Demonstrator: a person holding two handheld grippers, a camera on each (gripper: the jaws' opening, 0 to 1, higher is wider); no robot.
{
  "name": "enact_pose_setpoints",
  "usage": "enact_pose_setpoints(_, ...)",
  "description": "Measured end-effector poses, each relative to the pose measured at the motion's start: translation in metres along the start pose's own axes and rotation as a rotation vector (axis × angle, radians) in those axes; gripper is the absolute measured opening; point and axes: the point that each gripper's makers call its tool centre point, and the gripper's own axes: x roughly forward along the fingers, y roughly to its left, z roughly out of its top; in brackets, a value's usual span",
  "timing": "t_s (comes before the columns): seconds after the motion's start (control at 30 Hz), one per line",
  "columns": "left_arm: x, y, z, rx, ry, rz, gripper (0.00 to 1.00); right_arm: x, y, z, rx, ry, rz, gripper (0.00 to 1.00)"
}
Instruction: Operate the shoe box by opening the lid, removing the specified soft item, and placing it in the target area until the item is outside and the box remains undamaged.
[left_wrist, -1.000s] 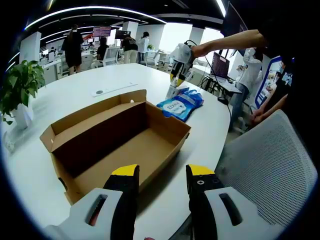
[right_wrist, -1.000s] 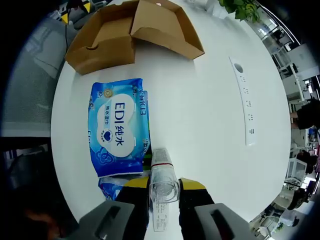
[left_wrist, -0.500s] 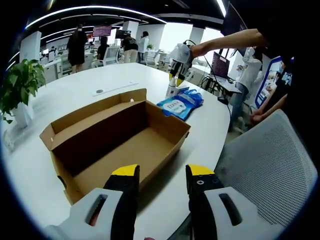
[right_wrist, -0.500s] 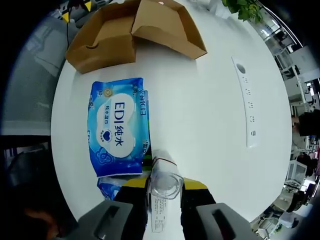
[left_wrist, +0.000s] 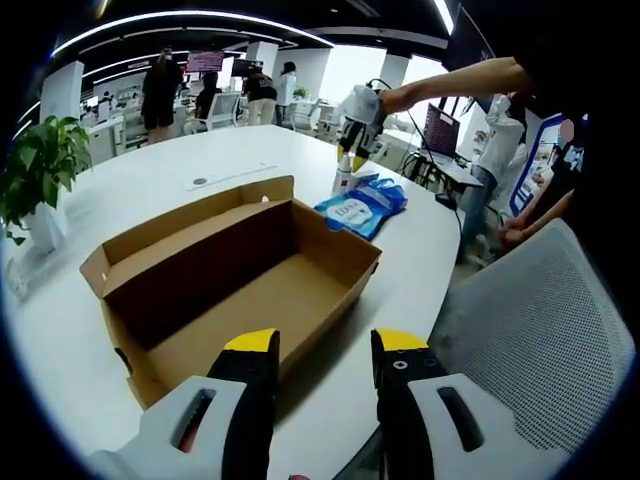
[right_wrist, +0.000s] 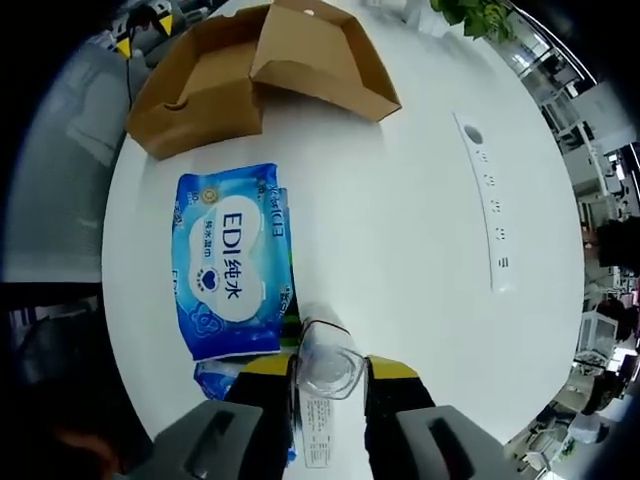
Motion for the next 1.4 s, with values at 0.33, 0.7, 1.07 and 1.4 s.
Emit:
enact_pose_setpoints(0.33, 0.000, 0.000, -0.002, -0.005, 0.001, -0.003, 0.37, 0.000, -0.001, 0.003, 0.087, -0.035, 0.028, 0.22)
enact_pose_setpoints(0.7, 0.000, -0.002, -0.003, -0.006, 0.003, -0.005, 0.36, 0.002, 0.002, 0.006, -0.097, -0.017, 0.045, 0.19)
enact_pose_setpoints(1.07, 0.000, -0.001, -0.002, -0.005, 0.002, -0.001, 0.36, 0.006, 0.008, 0.011, -0.212, -0.002, 0.066, 0.22)
enact_pose_setpoints(1.4, 0.000, 0.000, -0.006, -0.009, 0.007, -0.002, 0.36, 0.004, 0.005, 0.012, -0.199, -0.003, 0.046, 0.26)
